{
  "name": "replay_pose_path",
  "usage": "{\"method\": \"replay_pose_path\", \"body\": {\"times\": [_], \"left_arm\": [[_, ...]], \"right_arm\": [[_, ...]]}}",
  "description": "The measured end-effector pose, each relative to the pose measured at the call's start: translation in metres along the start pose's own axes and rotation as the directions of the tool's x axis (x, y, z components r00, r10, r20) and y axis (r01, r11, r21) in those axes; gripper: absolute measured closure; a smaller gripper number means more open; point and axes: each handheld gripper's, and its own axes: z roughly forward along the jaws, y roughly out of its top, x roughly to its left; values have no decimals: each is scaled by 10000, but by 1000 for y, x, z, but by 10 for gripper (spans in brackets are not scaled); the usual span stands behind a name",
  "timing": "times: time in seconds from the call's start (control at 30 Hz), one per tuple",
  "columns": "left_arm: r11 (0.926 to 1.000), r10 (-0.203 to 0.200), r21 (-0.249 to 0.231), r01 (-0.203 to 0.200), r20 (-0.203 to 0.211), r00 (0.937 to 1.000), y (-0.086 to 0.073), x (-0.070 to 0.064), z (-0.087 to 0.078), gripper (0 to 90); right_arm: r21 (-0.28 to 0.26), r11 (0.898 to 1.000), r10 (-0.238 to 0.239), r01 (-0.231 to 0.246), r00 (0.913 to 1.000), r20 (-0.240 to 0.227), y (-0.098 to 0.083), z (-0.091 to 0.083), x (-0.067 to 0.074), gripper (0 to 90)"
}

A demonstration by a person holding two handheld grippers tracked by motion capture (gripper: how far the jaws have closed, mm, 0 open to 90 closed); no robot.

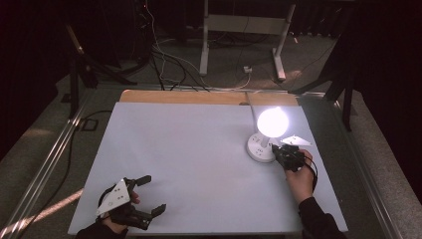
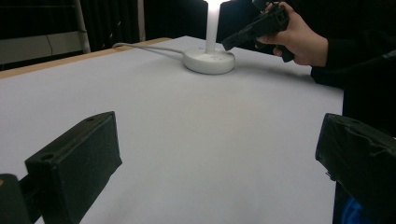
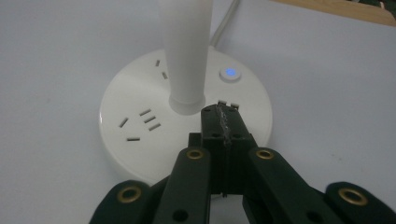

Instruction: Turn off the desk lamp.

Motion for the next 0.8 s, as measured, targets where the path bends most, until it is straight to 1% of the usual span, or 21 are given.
{"method": "replay_pose_path", "body": {"times": [0.47,0.63,0.73,0.8], "left_arm": [[10000,-19,3,19,-7,10000,0,0,0,6],[10000,-11,7,11,4,10000,0,0,0,6],[10000,11,-5,-11,-1,10000,0,0,0,6],[10000,-8,-12,8,-20,10000,0,0,0,6]], "right_arm": [[147,9999,-63,63,10000,-35,-1,3,0,895],[219,9995,-214,213,9998,38,0,3,2,896],[185,9997,-164,164,9999,11,-1,3,2,894],[4,10000,-24,24,10000,-49,-2,2,1,893]]}}
